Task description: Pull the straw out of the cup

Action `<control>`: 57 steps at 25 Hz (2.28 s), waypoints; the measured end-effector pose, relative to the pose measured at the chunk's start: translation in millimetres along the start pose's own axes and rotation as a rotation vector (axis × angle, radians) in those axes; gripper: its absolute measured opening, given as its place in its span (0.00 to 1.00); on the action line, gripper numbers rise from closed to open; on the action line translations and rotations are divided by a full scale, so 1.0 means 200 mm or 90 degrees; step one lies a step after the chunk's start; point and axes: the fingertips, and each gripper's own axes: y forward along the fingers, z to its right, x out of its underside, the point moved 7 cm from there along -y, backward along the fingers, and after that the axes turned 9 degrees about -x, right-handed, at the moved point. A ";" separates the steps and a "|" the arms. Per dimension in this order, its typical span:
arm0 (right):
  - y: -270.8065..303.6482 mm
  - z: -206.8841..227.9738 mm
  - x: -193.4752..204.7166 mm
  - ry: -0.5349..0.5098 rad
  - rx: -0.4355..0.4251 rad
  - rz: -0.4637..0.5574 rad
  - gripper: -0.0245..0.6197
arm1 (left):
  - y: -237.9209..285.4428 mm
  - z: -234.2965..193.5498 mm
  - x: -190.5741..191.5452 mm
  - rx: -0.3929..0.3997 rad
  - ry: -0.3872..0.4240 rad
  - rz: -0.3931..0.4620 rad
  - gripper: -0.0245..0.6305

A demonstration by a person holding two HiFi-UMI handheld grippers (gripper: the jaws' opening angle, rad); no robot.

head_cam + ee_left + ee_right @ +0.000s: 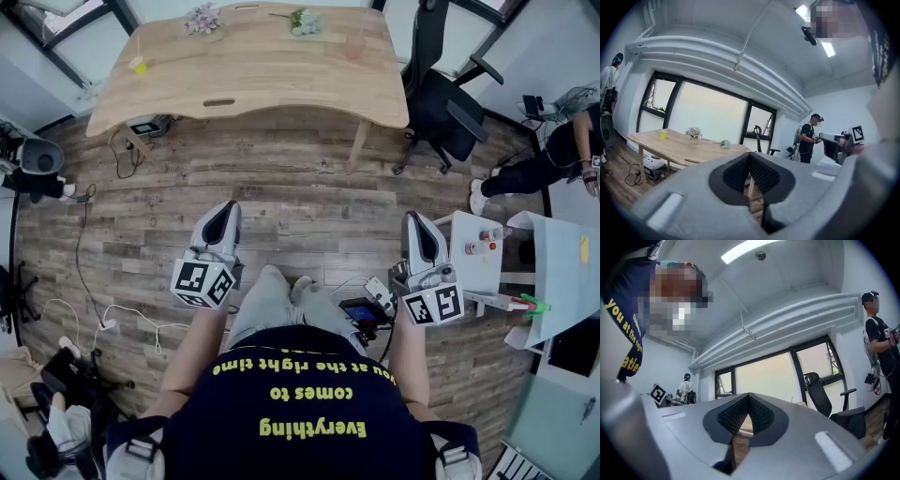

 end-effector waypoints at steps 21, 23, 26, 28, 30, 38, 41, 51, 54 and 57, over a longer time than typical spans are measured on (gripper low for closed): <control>-0.05 0.08 0.00 0.023 0.011 0.023 0.05 | 0.05 0.05 0.01 0.001 0.000 -0.008 0.04; -0.05 0.09 0.00 0.025 0.013 0.021 0.05 | 0.07 0.05 0.01 0.002 -0.001 -0.009 0.04; -0.02 0.12 0.01 0.028 0.016 0.022 0.05 | 0.12 0.04 0.01 0.006 -0.002 -0.011 0.04; 0.01 0.13 0.01 0.028 0.019 0.022 0.05 | 0.16 0.02 0.01 0.008 -0.005 -0.013 0.04; 0.04 0.16 0.01 0.028 0.022 0.022 0.05 | 0.21 0.01 0.01 0.009 -0.007 -0.015 0.04; 0.18 0.30 0.01 0.024 0.038 0.017 0.05 | 0.47 -0.05 -0.03 0.022 -0.012 -0.012 0.04; 0.27 0.36 0.01 0.022 0.044 0.019 0.05 | 0.59 -0.09 -0.06 0.029 -0.012 -0.012 0.04; 0.56 0.56 0.00 0.018 0.055 0.021 0.05 | 0.97 -0.21 -0.19 0.046 -0.010 -0.004 0.04; 0.66 0.60 0.01 0.019 0.058 0.022 0.05 | 1.07 -0.26 -0.20 0.052 -0.012 -0.009 0.04; 0.74 0.64 0.01 0.018 0.064 0.021 0.05 | 1.16 -0.30 -0.21 0.058 -0.014 -0.013 0.04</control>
